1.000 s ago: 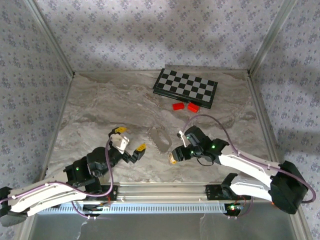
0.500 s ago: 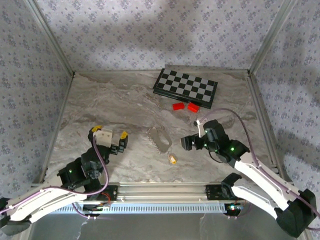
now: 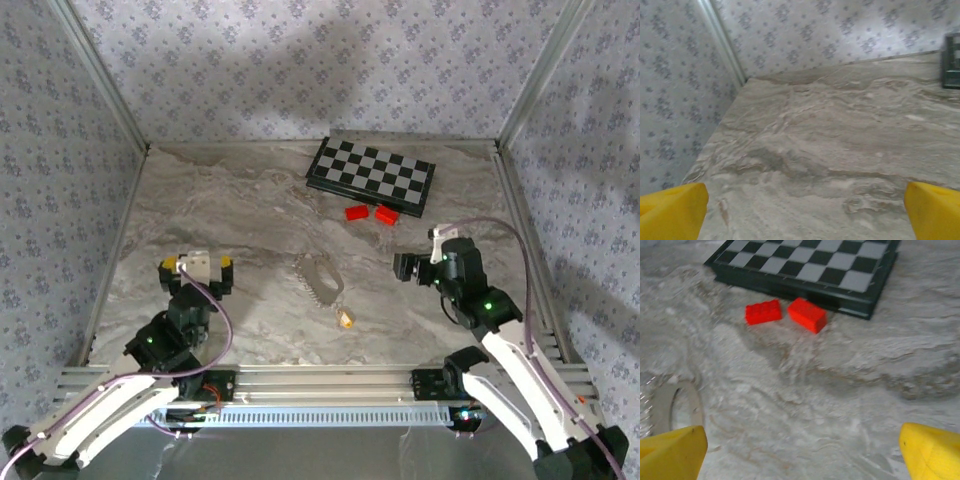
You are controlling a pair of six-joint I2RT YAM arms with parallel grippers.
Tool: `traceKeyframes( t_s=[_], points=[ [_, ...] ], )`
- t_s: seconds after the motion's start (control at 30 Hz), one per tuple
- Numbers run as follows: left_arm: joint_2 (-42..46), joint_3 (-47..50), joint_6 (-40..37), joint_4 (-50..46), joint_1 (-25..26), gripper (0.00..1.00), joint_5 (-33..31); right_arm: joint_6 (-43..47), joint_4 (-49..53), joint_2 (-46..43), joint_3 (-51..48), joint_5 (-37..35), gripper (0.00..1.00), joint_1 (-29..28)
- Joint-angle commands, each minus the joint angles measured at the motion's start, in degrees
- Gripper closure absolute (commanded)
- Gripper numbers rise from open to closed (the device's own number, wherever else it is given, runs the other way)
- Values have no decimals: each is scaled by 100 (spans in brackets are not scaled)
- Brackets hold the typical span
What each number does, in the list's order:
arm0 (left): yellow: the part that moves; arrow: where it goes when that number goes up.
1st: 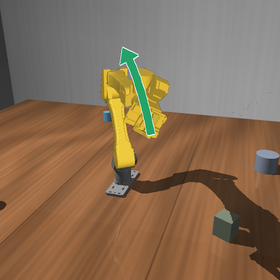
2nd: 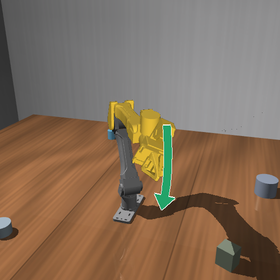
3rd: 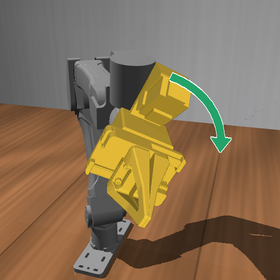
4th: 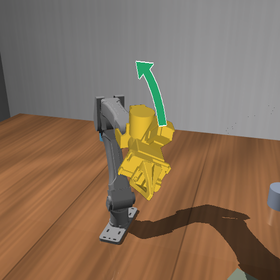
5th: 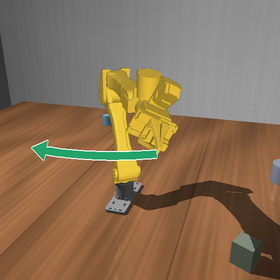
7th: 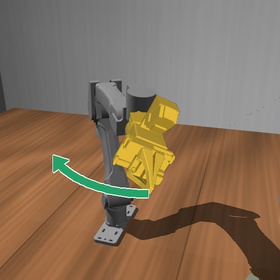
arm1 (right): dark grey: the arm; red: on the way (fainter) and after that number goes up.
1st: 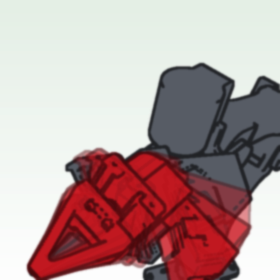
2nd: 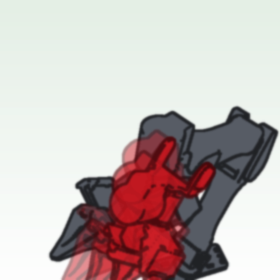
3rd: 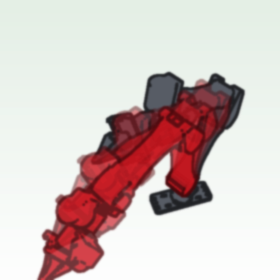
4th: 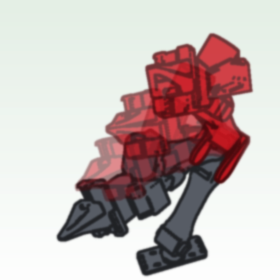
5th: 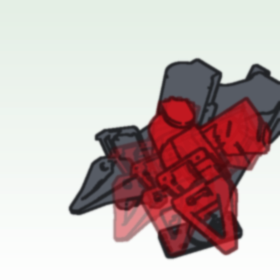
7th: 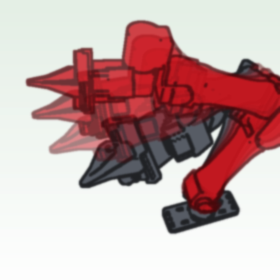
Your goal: Put the keys on the keyring
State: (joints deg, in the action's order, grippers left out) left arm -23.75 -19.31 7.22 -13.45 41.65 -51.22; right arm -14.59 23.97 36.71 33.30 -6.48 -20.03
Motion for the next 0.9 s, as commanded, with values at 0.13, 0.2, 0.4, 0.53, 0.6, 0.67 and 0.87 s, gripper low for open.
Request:
traceKeyframes(
  t_s=[0.13,0.2,0.4,0.53,0.6,0.67,0.87],
  points=[
    [-835,-57,-200,463,-730,0,419,126,-951,-432,-447,-1236,0,371],
    [-1120,-38,-270,589,-871,0,441,308,-1164,-445,-604,-1268,0,455],
    [-1494,286,-266,1099,-1328,0,659,608,-1518,-542,-1098,-1217,0,813],
    [-1351,468,-263,1231,-1623,0,939,931,-1944,-883,-1541,-891,0,926],
    [-1279,522,-282,1296,-1757,0,1052,1072,-2108,-1048,-1743,-783,0,982],
    [-1218,587,-267,1358,-1912,0,1224,1163,-2184,-1118,-1859,-675,0,1033],
    [-1299,749,-207,1703,-2276,0,1624,1145,-2222,-1119,-2072,-687,0,1151]
  ],
)
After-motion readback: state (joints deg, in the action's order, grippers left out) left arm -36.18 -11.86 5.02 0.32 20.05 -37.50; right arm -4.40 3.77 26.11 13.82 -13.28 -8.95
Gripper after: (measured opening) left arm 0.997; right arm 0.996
